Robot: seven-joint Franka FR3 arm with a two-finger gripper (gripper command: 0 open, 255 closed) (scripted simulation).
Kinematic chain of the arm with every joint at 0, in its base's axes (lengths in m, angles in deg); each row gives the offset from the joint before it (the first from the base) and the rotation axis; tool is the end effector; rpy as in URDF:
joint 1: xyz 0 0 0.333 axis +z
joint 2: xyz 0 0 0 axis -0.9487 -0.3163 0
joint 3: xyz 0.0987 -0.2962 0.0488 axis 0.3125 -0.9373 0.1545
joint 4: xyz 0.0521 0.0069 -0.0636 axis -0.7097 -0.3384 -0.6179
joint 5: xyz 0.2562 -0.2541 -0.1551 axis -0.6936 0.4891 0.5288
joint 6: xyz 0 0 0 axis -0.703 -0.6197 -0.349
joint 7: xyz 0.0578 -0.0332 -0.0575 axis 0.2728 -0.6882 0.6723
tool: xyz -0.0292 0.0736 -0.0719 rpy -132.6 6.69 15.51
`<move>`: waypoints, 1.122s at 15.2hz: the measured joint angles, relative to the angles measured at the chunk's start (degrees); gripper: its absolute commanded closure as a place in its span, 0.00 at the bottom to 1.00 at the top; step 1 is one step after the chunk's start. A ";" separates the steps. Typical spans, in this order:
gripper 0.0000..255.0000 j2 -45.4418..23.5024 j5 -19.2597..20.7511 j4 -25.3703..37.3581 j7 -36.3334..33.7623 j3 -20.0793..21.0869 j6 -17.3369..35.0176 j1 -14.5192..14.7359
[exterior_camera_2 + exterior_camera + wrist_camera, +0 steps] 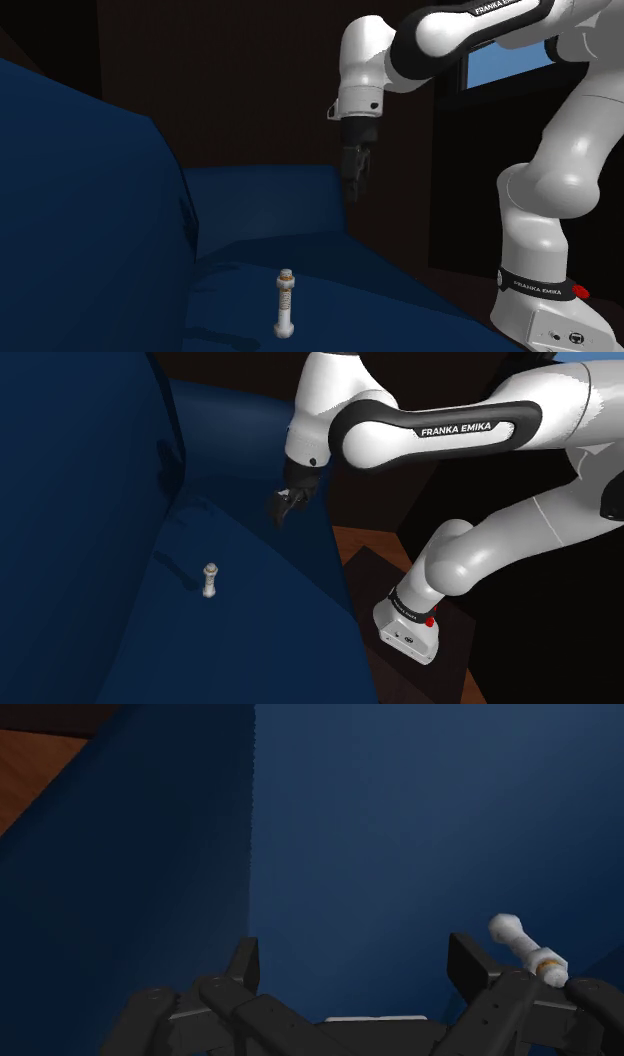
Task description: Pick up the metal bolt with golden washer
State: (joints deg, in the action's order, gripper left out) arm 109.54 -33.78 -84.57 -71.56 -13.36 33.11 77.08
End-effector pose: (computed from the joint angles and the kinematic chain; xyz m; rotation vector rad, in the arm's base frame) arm 0.3440 0.2320 0.4754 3.1287 0.1414 0.0551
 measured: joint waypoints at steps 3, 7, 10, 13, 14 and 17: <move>0.00 -4.77 1.08 2.22 -4.37 3.73 3.27 -0.43; 0.00 -13.38 4.90 5.81 -12.17 9.79 8.64 -1.43; 0.00 -20.77 10.15 9.84 -18.95 13.63 11.33 -2.26; 0.00 -28.46 17.05 13.96 -26.14 16.07 13.12 -2.06; 0.00 -31.66 19.96 15.82 -28.96 16.57 13.53 -1.53; 0.00 -35.69 23.98 17.94 -32.84 16.64 14.12 -0.28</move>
State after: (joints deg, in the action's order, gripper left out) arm 73.85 -9.79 -66.63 -104.40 3.28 47.23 76.80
